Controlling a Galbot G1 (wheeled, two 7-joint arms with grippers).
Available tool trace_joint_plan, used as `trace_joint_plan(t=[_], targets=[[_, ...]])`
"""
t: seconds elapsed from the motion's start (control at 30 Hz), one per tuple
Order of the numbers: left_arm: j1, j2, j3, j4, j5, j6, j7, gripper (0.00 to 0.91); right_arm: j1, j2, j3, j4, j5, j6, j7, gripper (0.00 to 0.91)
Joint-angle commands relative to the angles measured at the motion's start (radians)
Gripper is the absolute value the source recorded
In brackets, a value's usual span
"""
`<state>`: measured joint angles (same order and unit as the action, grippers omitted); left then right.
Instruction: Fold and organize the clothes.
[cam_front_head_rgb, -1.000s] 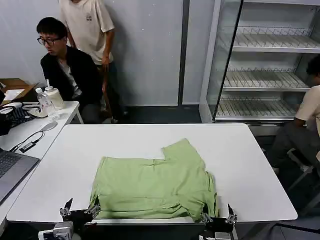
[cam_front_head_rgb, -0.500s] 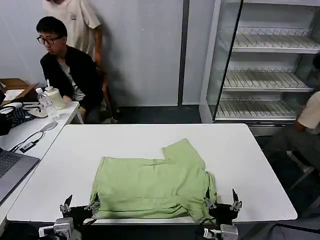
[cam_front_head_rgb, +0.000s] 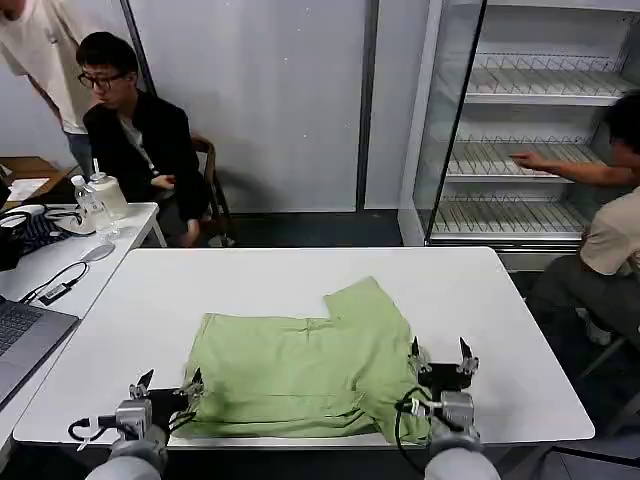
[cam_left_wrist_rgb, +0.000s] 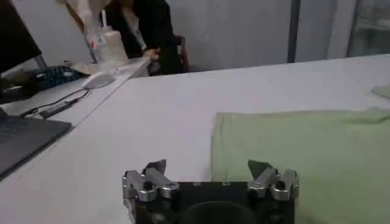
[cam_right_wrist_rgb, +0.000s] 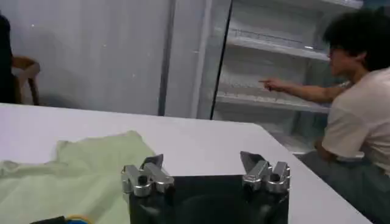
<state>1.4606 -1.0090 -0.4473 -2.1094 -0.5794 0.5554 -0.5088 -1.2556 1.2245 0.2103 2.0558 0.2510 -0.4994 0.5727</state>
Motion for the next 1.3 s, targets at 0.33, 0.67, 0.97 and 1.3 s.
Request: trace_joint_plan(t=[0.33, 0.67, 0.97, 1.3], targets=[[-0.273, 0.075, 0.095, 0.209, -0.13, 0.018, 0.084, 0.907, 0.395, -0.01, -0.067, -0.356, 0.05, -0.075, -0.163, 0.907], [-0.368, 0.055, 0.177, 0.3, -0.123, 0.018, 0.086, 0.907, 0.528, 0.012, -0.166, -0.571, 0.107, -0.048, -0.288, 0.907], [-0.423, 0.026, 0.21, 0.363, -0.114, 0.012, 0.088, 0.907, 0.592, 0.035, -0.186, -0.678, 0.104, -0.023, -0.345, 0.907], [-0.469, 0.018, 0.229, 0.407, -0.112, 0.008, 0.089, 0.907, 0.638, 0.037, -0.19, -0.757, 0.118, 0.014, -0.391, 0.907]])
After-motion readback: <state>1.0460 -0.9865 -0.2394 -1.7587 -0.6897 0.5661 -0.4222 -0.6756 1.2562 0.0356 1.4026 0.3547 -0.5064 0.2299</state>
